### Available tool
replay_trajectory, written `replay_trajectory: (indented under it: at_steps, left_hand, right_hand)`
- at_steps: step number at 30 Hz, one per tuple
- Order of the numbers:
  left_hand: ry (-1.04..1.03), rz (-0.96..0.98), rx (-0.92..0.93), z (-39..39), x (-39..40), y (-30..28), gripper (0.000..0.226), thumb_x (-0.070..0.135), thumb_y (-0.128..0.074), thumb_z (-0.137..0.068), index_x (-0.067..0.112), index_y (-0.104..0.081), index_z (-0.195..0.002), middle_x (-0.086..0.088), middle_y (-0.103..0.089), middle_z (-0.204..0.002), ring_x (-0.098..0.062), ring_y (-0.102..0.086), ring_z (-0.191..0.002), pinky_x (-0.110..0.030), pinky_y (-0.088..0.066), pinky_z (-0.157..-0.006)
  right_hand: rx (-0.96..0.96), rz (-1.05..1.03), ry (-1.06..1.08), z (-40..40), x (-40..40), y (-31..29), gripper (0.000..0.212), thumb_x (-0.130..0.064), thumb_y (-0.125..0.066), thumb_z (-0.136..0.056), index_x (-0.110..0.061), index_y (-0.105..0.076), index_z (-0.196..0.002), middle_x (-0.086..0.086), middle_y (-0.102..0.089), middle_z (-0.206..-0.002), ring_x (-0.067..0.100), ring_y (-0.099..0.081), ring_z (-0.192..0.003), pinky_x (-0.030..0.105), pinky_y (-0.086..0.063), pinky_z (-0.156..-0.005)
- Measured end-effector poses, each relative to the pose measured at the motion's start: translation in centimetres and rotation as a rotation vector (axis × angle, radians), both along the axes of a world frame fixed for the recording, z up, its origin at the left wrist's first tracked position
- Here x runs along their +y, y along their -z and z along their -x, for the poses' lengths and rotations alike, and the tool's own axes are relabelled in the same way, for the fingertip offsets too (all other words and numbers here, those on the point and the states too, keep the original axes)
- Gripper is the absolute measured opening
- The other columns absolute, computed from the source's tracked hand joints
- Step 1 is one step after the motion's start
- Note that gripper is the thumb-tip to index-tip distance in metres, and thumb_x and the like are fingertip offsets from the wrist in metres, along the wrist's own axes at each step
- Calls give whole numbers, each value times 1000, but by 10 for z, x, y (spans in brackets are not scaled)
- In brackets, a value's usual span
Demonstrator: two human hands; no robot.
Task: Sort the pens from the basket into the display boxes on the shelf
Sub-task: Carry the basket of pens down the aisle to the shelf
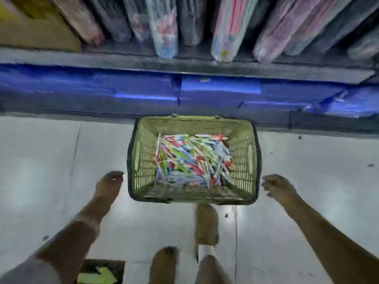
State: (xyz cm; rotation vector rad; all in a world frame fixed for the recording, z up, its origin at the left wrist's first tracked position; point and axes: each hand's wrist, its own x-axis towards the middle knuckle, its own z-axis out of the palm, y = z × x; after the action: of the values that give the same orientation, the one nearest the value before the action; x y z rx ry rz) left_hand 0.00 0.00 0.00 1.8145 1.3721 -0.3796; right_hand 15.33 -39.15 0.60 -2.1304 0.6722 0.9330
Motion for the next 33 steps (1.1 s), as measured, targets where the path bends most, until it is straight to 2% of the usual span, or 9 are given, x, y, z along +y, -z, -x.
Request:
replay_trajectory:
  at_steps: [3, 5, 8, 12, 15, 18, 24, 30, 33]
  left_hand:
    - [100, -143, 34, -24, 14, 58, 32, 7, -52, -90, 1, -58, -121, -18, -62, -110, -31, -57, -90, -21, -47, -70]
    - [142, -146, 15, -39, 18, 84, 28, 7, -51, -90, -1, -57, -116, -24, -63, -108, -39, -59, -95, -39, -51, -83]
    - [145, -253, 9, -52, 25, 102, 19, 8, -49, -87, 0, -61, -99, -25, -65, -94, -41, -60, -87, -48, -52, -79]
    - [59, -221, 12, -63, 28, 100, 15, 17, -53, -85, 6, -63, -90, -16, -62, -82, -34, -58, -78, -41, -52, -73]
    - [79, -152, 2, -49, 26, 76, 11, 15, -53, -86, 7, -59, -88, -13, -58, -76, -31, -54, -71, -34, -45, -63]
    - [116, -108, -32, -34, 20, 20, 10, 15, -54, -87, 6, -58, -87, -7, -55, -68, -26, -50, -63, -28, -39, -57]
    - [187, -66, -124, -5, -15, -144, 8, 11, -53, -85, 6, -59, -84, -9, -54, -69, -26, -49, -67, -31, -40, -62]
    - [-38, 143, -240, 2, -101, -310, 22, 21, -58, -84, 15, -51, -64, 3, -56, -53, -14, -48, -52, -22, -40, -51]
    - [148, 125, -230, -6, -147, -354, 19, 23, -53, -89, 13, -50, -73, 2, -54, -55, -13, -43, -54, -28, -39, -61]
  right_hand:
    - [-165, 169, -127, -26, 10, 57, 22, -12, -60, -86, -8, -58, -108, 10, -60, -88, 24, -54, -78, 28, -44, -63]
    - [-262, 236, -48, -39, 19, 83, 34, -14, -60, -86, -5, -53, -117, 20, -63, -99, 31, -60, -90, 31, -46, -73]
    - [-285, 258, -7, -49, 24, 104, 34, -11, -55, -88, -3, -53, -121, 21, -61, -109, 37, -57, -104, 37, -45, -85]
    - [-234, 237, -13, -51, 20, 106, 18, -14, -54, -84, -3, -63, -96, 14, -58, -80, 32, -56, -81, 37, -44, -71]
    - [-180, 169, 58, -36, 10, 76, 8, -12, -55, -82, -7, -59, -77, 7, -50, -62, 27, -47, -64, 30, -37, -57]
    - [-156, 101, 68, -12, -8, 13, 10, -11, -55, -83, -6, -57, -75, 6, -49, -60, 21, -42, -54, 27, -32, -48]
    - [-167, 74, 171, 64, -64, -169, 10, -12, -56, -85, -6, -57, -77, 3, -52, -62, 17, -48, -55, 26, -37, -51]
    - [-203, 92, 623, 172, -130, -316, 23, -28, -60, -86, -5, -55, -83, 4, -50, -60, 21, -49, -56, 23, -37, -46]
    - [-208, 68, 863, 213, -169, -359, 32, -30, -62, -85, 1, -57, -89, 16, -59, -75, 27, -55, -62, 26, -47, -51]
